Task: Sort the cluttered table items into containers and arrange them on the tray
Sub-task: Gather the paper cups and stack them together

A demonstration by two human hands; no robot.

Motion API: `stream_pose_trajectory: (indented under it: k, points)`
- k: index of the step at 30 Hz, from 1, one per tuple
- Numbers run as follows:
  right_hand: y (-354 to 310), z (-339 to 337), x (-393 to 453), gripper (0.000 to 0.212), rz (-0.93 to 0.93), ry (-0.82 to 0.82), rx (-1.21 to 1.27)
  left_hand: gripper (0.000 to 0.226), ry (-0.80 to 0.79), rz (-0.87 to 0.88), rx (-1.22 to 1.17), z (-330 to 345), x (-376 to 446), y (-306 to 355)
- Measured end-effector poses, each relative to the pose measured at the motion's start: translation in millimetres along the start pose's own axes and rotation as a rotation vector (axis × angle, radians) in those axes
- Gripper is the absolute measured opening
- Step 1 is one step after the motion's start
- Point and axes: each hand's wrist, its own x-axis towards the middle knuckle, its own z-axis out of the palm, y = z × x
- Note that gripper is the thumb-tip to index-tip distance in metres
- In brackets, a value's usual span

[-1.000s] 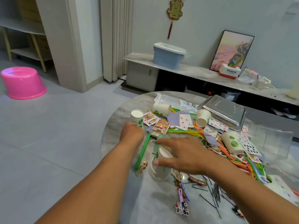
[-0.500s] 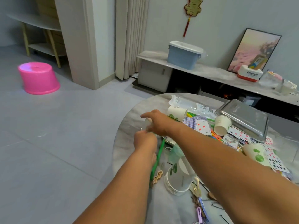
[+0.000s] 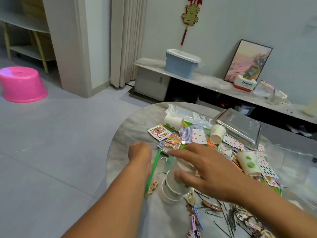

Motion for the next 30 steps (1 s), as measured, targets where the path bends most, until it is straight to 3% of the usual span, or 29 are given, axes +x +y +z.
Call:
stream_pose_trajectory:
  k: [2, 4, 6, 8, 10, 12, 17, 20, 24, 26, 30]
  points:
    - [-1.6, 19.1, -2.3, 0.061, -0.018, -0.093, -0.077, 0.037, -0.012, 0.040, 0.146, 3.4, 3.0, -5.9]
    - [6.0, 27.1, 4.1, 0.070, 0.019, -0.102, 0.032, 0.040, -0.028, 0.138, 0.437, 5.9, 7.4, -11.7]
    - [24.1, 30.9, 22.6, 0.071, 0.134, 0.046, 0.289, 0.055, -0.055, 0.218, 0.642, 6.0, 8.8, -16.1]
    - [53.8, 34.1, 58.0, 0.056, 0.278, 0.211, 0.449, 0.064, -0.098, 0.276, 0.844, 7.3, 8.7, -20.7]
    - [86.5, 41.7, 100.3, 0.044, 0.417, 0.239, 0.414, 0.066, -0.156, 0.274, 0.976, 10.8, 6.8, -27.3]
    - [113.6, 51.6, 138.2, 0.054, 0.518, 0.190, 0.374, 0.065, -0.177, 0.280, 1.097, 13.7, 7.3, -30.1]
    - [144.1, 78.5, 202.8, 0.086, 0.552, 0.044, 0.127, 0.070, -0.198, 0.252, 1.150, 15.6, 15.8, -26.4]
    - [144.3, 94.4, 220.5, 0.087, 0.541, -0.063, -0.014, 0.071, -0.201, 0.239, 1.170, 12.9, 19.8, -23.9]
    - [140.9, 104.3, 221.4, 0.077, 0.536, -0.022, -0.117, 0.070, -0.212, 0.228, 1.129, 9.1, 21.0, -17.4]
    - [135.3, 94.3, 211.7, 0.083, 0.587, 0.087, 0.060, 0.068, -0.210, 0.217, 1.104, 8.3, 19.5, -15.6]
    - [115.4, 58.4, 168.6, 0.084, 0.564, 0.471, 0.859, 0.066, -0.214, 0.171, 0.961, 10.6, 13.7, -18.2]
